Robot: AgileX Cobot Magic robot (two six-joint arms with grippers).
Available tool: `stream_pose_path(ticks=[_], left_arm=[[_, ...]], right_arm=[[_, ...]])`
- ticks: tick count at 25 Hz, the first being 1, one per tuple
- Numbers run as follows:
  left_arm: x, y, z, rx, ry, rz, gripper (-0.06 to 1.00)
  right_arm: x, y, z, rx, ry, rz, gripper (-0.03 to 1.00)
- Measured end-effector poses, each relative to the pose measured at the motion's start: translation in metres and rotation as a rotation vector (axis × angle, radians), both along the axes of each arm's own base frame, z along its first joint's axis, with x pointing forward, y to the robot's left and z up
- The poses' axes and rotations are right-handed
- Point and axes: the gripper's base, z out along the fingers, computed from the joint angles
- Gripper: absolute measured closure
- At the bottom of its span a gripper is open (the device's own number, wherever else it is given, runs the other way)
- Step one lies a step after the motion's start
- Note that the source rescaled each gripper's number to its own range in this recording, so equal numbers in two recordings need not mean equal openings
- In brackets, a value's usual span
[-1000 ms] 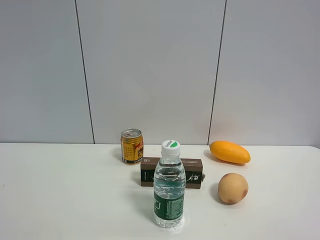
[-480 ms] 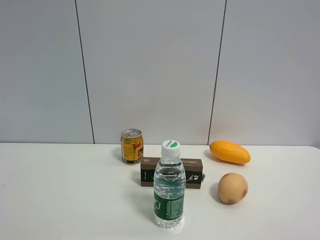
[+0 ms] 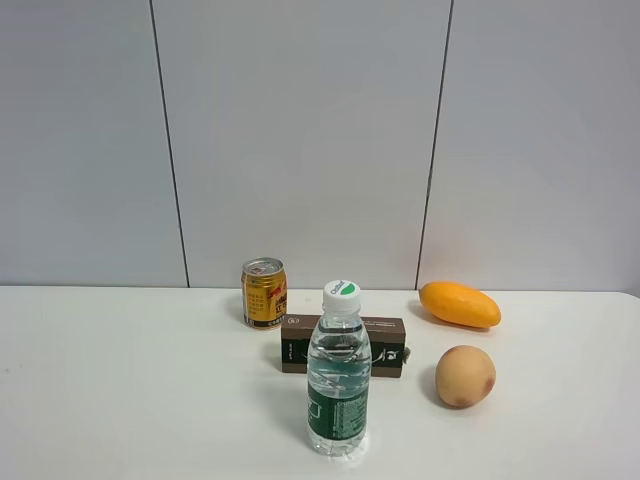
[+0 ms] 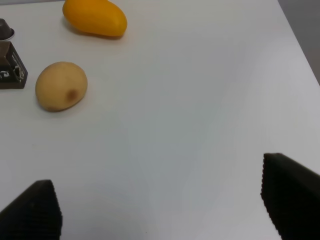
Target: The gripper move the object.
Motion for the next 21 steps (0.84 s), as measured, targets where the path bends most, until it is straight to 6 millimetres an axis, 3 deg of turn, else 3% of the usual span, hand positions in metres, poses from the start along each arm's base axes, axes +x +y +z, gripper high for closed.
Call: stream_pose_path(ticks=[21], left_arm=[[0.0000,0.0000,0.0000,0.000,0.000,0.000,-0.05]], right_arm=[[0.0000,0.0000,0.0000,0.000,0.000,0.000,-0.03]])
